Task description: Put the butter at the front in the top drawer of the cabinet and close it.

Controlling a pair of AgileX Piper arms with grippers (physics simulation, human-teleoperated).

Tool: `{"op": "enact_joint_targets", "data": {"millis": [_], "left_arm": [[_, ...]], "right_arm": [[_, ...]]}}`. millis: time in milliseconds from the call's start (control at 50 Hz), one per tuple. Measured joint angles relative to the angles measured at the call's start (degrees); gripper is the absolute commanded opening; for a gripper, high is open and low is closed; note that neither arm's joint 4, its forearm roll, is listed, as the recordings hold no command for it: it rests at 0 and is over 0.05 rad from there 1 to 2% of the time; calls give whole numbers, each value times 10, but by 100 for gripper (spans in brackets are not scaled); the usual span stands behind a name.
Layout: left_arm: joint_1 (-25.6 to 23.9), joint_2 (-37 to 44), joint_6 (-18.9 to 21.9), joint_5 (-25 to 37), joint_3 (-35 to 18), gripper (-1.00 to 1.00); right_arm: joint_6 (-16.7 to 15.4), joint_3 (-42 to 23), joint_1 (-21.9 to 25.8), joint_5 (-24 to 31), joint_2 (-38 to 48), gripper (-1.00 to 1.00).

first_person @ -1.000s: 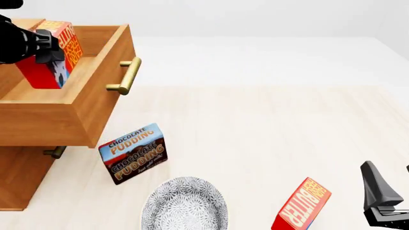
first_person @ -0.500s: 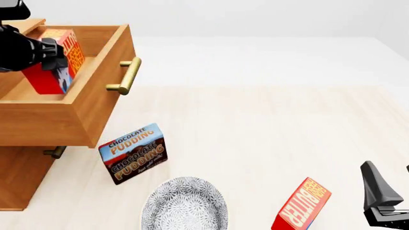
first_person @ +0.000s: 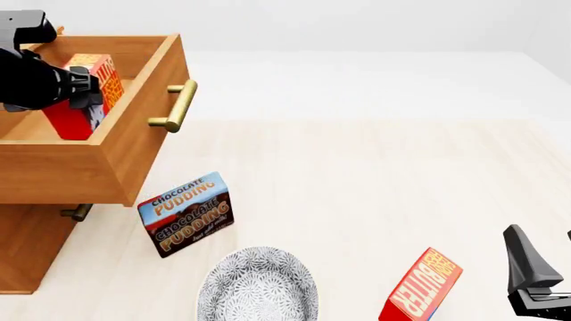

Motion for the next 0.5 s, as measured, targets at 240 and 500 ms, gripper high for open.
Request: {"op": "enact_joint_targets", "data": {"millis": [240,500], "left_arm": [[-1,-3,-2,-7,5,-100],[-4,-2,0,-12,7,100]], "right_arm": [[0,0,0,0,0,100],[0,0,0,0,0,100]]}}
